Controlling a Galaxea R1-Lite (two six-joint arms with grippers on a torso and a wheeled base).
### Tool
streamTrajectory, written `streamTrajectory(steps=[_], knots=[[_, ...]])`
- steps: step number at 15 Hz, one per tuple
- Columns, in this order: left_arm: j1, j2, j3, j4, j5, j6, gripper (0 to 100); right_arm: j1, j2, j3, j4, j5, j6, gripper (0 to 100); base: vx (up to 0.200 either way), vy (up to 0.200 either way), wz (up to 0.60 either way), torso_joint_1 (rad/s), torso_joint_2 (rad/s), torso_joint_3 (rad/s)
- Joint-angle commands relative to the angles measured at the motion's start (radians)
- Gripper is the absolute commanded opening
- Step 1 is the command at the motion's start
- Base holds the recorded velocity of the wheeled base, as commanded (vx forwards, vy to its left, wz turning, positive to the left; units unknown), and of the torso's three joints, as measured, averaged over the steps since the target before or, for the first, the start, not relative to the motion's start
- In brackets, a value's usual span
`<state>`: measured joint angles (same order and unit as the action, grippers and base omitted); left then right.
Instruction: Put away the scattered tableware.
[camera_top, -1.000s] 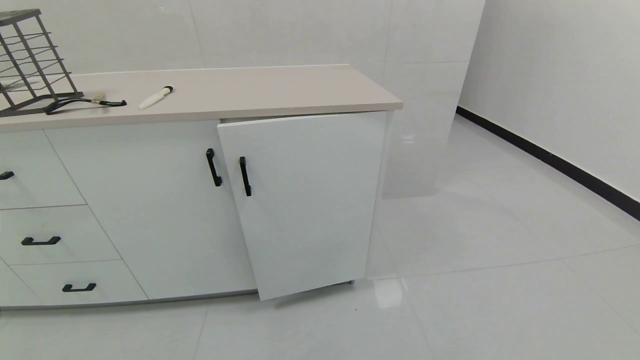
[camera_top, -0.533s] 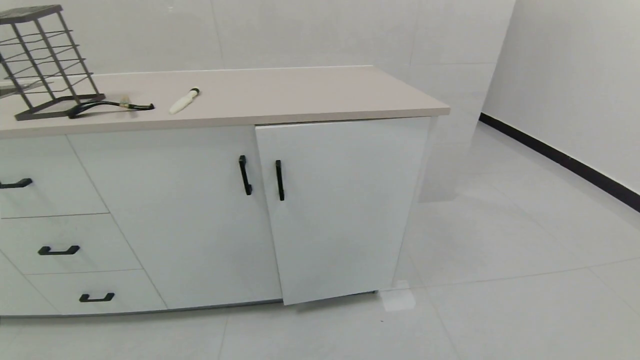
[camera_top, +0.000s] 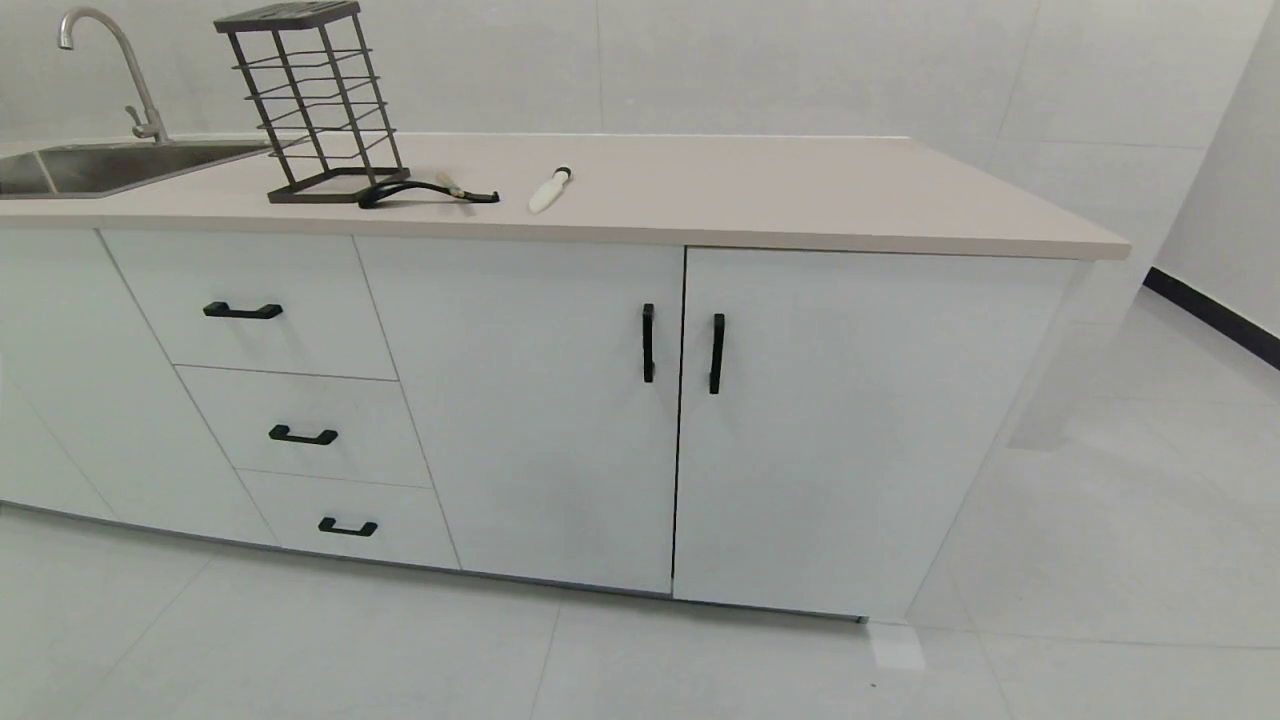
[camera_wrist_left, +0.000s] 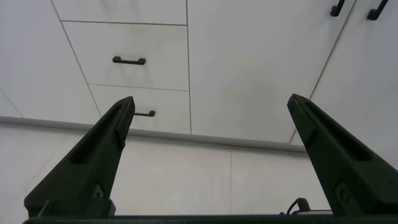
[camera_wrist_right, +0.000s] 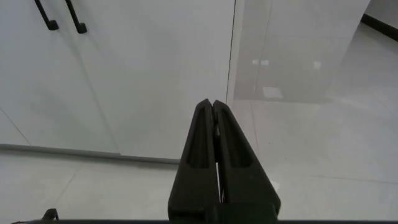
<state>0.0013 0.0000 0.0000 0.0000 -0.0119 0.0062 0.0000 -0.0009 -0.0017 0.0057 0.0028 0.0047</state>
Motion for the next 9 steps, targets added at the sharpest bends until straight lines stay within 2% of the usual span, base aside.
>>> streamTrajectory(steps=[1,6,8,9], knots=[[0.0,0.0,0.0,0.0,0.0,0.0,100,0.0,0.002,0.0,0.0,0.0,0.0,0,0.2,0.0,0.0,0.007,0.0,-0.002],[0.0,0.0,0.0,0.002,0.0,0.0,100,0.0,0.002,0.0,0.0,0.0,0.0,0,0.2,0.0,0.0,-0.001,0.0,0.002],[0.0,0.0,0.0,0.0,0.0,0.0,100,0.0,0.002,0.0,0.0,0.0,0.0,0,0.2,0.2,0.0,0.002,0.0,-0.002],[0.0,0.0,0.0,0.0,0.001,0.0,100,0.0,0.002,0.0,0.0,-0.001,0.0,0,0.0,0.2,0.0,0.012,0.0,0.007]])
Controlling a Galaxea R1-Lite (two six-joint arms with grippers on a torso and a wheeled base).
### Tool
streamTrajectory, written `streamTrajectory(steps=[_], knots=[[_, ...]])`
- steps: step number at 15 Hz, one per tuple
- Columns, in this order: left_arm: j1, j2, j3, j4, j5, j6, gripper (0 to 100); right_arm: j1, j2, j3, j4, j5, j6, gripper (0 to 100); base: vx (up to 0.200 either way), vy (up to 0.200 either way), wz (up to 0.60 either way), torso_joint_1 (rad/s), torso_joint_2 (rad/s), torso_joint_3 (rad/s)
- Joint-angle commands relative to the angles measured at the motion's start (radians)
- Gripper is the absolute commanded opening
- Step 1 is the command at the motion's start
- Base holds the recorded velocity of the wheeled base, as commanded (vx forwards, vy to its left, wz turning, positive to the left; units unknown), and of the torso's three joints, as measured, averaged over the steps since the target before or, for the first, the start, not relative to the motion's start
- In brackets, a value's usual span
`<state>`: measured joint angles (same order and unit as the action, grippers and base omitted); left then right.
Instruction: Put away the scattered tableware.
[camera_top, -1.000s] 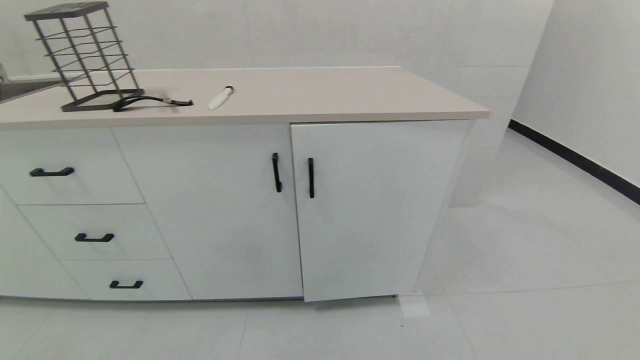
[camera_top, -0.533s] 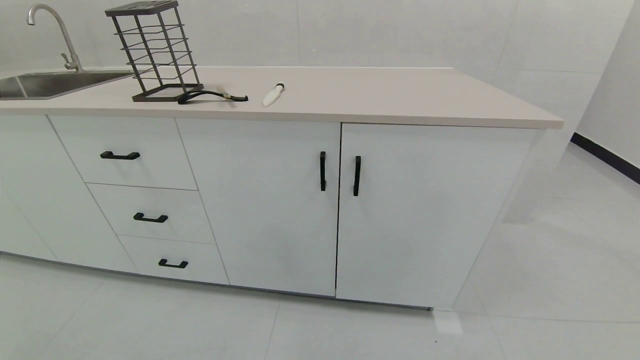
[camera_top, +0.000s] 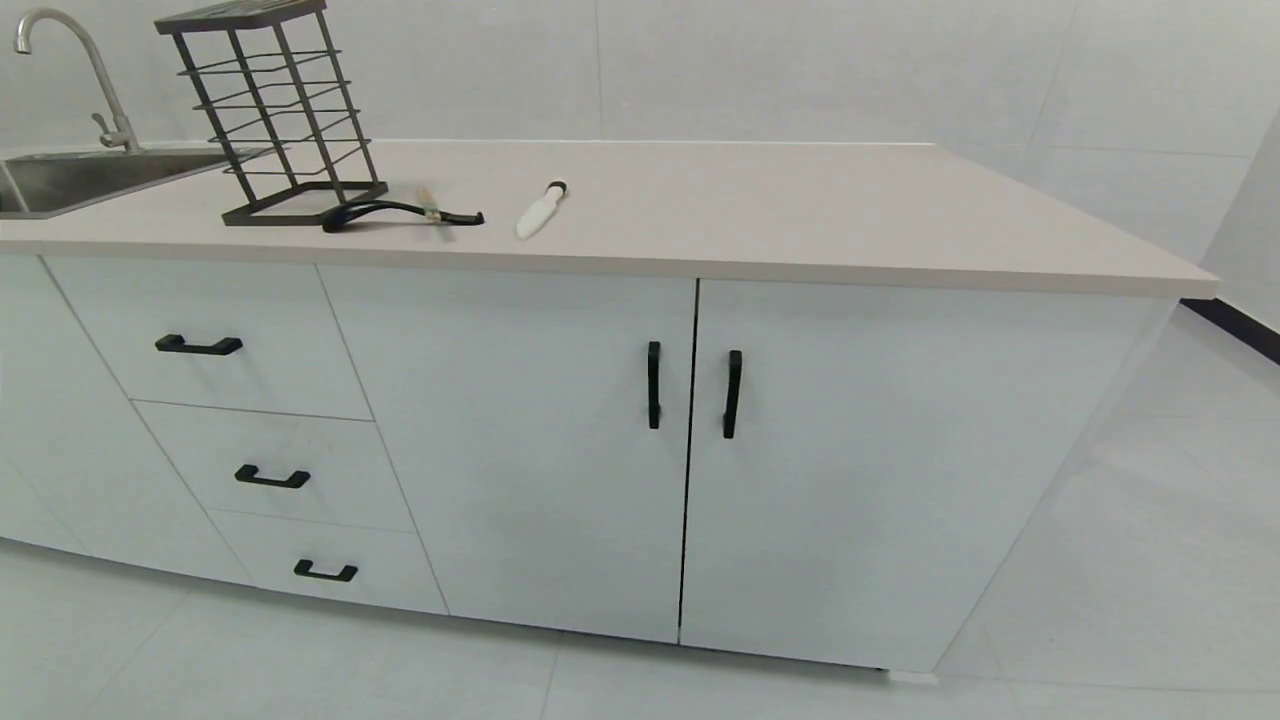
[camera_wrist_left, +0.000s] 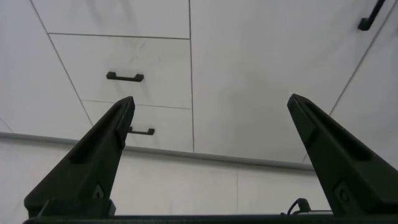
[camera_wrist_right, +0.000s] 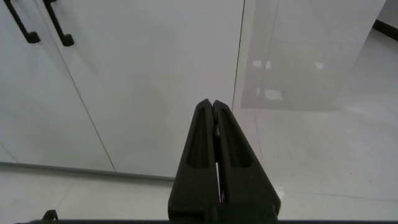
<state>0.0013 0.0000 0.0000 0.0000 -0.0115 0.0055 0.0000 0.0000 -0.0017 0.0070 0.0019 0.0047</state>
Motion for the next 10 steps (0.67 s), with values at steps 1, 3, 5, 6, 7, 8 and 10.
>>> streamTrajectory(steps=[1,3,5,6,7,8,10], knots=[[0.0,0.0,0.0,0.0,0.001,-0.001,100,0.0,0.002,-0.001,-0.001,0.001,0.0,0,0.0,0.2,0.0,0.002,0.01,0.002],[0.0,0.0,0.0,0.0,0.001,-0.001,100,0.0,0.002,0.0,-0.001,0.0,0.0,0,0.0,0.2,0.0,0.002,0.01,-0.002],[0.0,0.0,0.0,0.0,0.001,-0.001,100,0.0,0.002,-0.001,-0.001,0.001,0.0,0,0.0,0.2,0.0,-0.002,0.0,0.002],[0.0,0.0,0.0,0.0,0.001,-0.001,100,0.0,0.002,0.0,-0.001,0.0,0.0,0,0.0,0.2,0.0,0.002,0.0,0.002],[0.0,0.0,0.0,0.0,0.001,-0.001,100,0.0,0.002,0.0,-0.001,0.001,0.0,0,0.0,0.2,0.0,0.002,0.01,0.007],[0.0,0.0,0.0,0.0,0.001,-0.001,100,0.0,0.002,0.0,-0.001,0.0,0.0,0,0.0,0.2,0.0,0.007,0.01,-0.002],[0.0,0.0,0.0,0.0,0.001,-0.001,100,0.0,0.002,0.0,-0.001,0.0,0.0,0,0.0,0.2,0.3,0.002,0.0,0.0]])
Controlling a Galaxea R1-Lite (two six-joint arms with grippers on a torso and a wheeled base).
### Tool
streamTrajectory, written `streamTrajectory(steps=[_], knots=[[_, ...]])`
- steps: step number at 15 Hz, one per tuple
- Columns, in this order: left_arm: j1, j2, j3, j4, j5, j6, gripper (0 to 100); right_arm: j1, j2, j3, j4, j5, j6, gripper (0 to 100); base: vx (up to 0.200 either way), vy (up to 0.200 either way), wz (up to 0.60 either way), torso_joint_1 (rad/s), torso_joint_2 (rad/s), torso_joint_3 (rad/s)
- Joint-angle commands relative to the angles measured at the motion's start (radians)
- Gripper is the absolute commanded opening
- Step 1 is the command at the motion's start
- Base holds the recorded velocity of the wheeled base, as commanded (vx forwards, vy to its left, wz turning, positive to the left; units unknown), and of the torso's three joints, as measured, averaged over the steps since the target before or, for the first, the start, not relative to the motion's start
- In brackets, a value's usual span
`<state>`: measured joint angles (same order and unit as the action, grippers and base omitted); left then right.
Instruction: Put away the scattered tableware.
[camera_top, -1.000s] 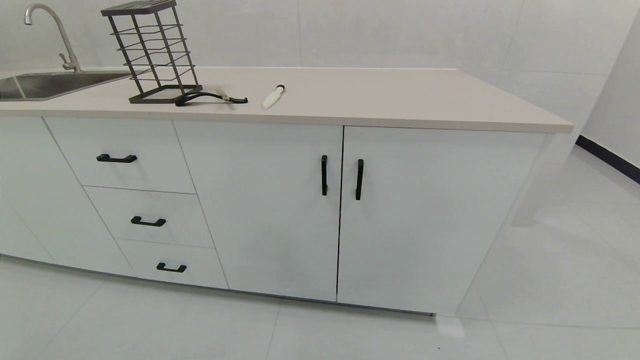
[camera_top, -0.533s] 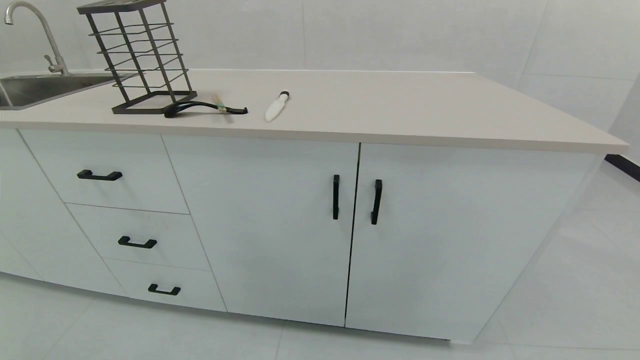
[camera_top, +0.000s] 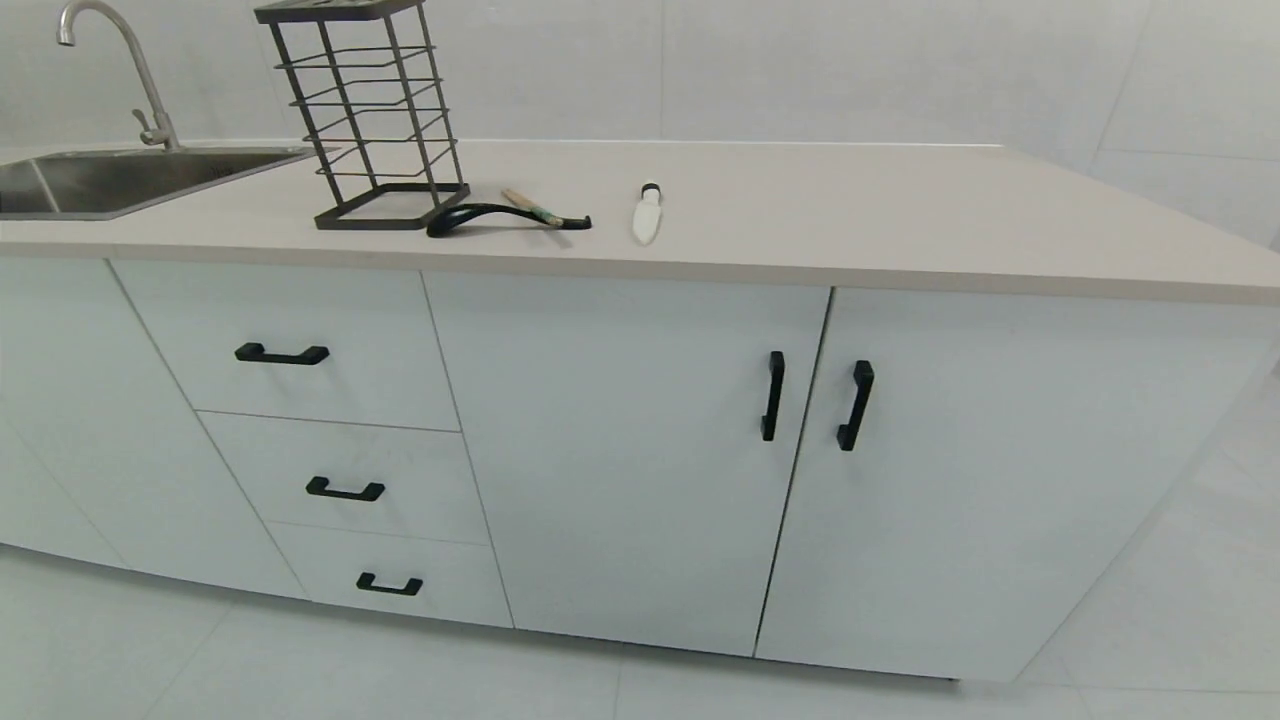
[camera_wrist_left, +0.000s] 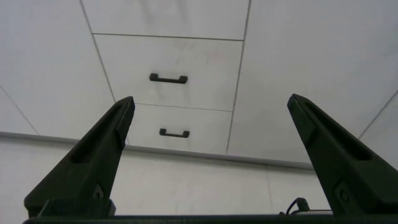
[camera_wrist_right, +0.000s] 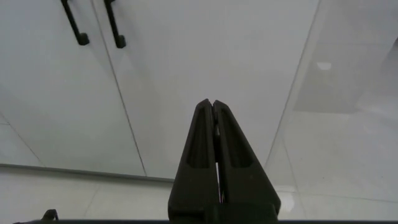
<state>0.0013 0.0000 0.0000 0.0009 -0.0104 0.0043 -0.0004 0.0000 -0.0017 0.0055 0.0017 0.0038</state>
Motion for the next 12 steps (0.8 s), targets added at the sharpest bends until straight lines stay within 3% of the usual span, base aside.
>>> streamTrajectory(steps=[1,2,5,6,12], knots=[[0.0,0.0,0.0,-0.001,0.001,0.0,100,-0.001,0.002,0.0,0.001,-0.002,-0.001,0,0.0,0.2,0.6,-0.002,0.01,0.002],[0.0,0.0,0.0,-0.001,0.001,0.0,100,-0.001,0.002,-0.001,0.001,-0.003,-0.001,0,0.0,0.2,0.6,0.002,0.01,0.007],[0.0,0.0,0.0,-0.001,0.003,0.0,100,0.0,0.002,0.0,0.001,-0.002,0.001,0,0.0,0.0,0.6,0.001,0.0,-0.002],[0.0,0.0,0.0,-0.001,0.003,0.0,100,0.0,0.002,0.0,0.001,-0.003,0.001,0,0.0,0.0,0.0,0.0,0.0,0.0],[0.0,0.0,0.0,-0.001,0.001,0.002,100,0.0,0.002,-0.001,0.001,-0.002,0.001,0,0.0,0.2,0.0,0.005,0.0,0.002]])
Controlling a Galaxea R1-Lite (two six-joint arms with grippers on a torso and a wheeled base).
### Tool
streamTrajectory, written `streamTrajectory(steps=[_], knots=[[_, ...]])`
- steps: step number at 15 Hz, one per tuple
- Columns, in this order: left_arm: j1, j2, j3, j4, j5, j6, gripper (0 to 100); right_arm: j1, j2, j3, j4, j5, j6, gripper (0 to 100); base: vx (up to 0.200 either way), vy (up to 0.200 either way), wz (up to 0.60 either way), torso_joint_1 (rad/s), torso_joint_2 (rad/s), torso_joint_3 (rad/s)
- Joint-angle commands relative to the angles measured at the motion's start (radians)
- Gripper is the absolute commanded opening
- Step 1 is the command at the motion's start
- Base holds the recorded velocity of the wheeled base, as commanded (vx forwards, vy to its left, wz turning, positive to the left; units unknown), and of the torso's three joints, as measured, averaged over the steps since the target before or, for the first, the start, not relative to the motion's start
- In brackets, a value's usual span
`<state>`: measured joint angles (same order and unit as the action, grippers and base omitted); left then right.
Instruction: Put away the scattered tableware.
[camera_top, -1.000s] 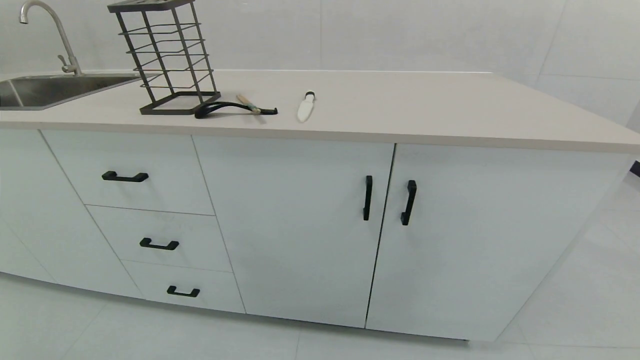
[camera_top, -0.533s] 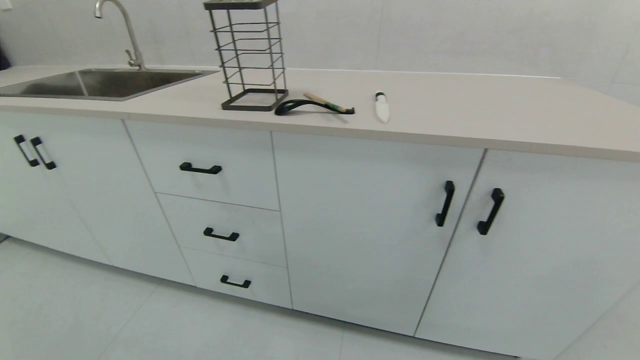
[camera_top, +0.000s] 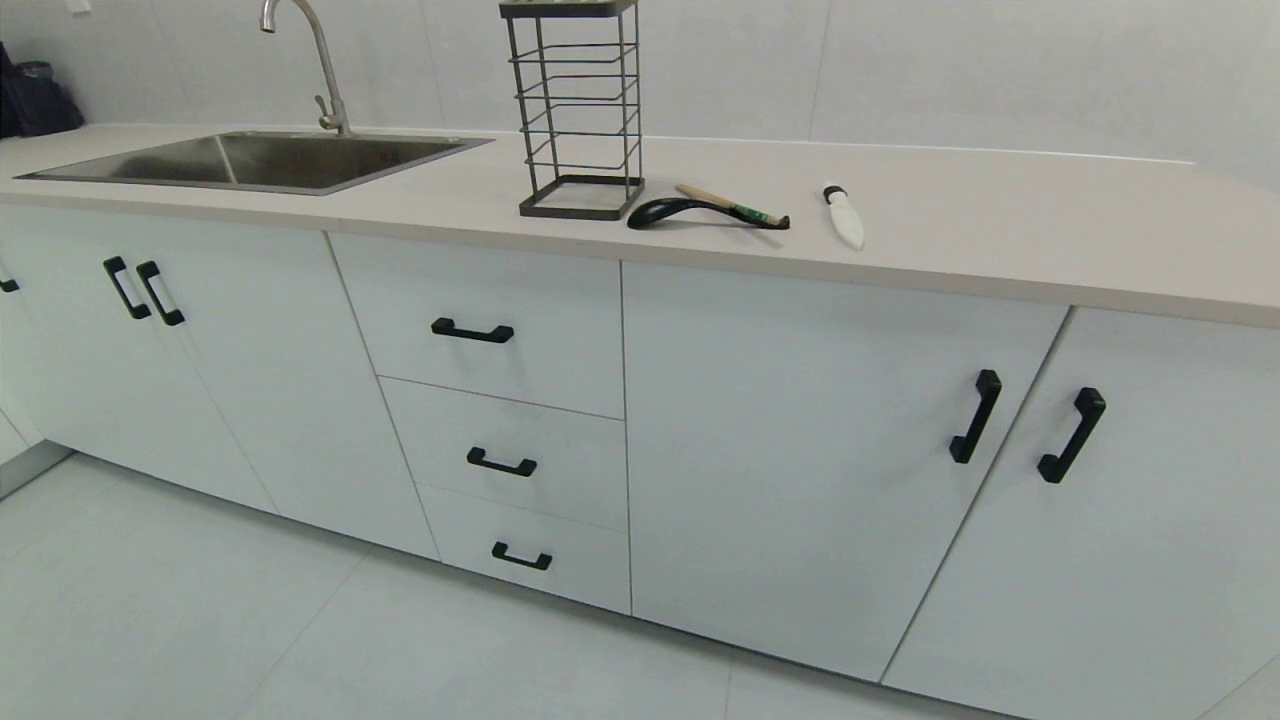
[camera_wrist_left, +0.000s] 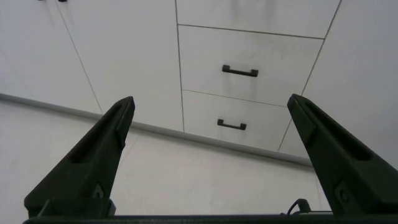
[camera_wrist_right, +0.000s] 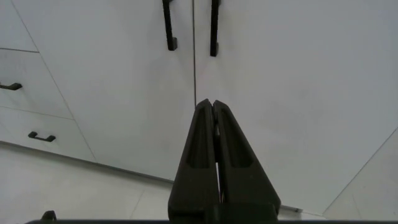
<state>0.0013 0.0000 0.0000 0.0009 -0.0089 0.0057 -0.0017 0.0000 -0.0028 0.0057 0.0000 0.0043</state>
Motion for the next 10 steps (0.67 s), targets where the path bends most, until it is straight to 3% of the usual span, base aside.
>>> streamTrajectory(steps=[1,2,6,8,10], knots=[[0.0,0.0,0.0,-0.001,0.0,0.0,100,0.002,0.002,0.0,0.0,0.0,-0.001,0,0.2,0.2,0.0,0.002,0.0,0.002],[0.0,0.0,0.0,-0.001,0.0,0.0,100,0.002,0.002,0.0,0.0,0.0,0.0,0,0.2,0.2,0.0,-0.007,0.0,0.007],[0.0,0.0,0.0,0.001,0.0,0.0,100,0.002,0.002,0.0,0.0,-0.002,-0.001,0,0.2,0.0,0.0,0.0,0.0,0.005],[0.0,0.0,0.0,0.001,-0.002,0.003,100,0.002,0.002,0.0,0.0,0.0,0.0,0,0.2,0.0,-0.6,0.002,0.0,0.002],[0.0,0.0,0.0,-0.001,0.0,0.003,100,0.002,0.002,0.0,0.0,0.0,-0.001,0,0.0,0.0,0.0,0.0,0.0,0.0]])
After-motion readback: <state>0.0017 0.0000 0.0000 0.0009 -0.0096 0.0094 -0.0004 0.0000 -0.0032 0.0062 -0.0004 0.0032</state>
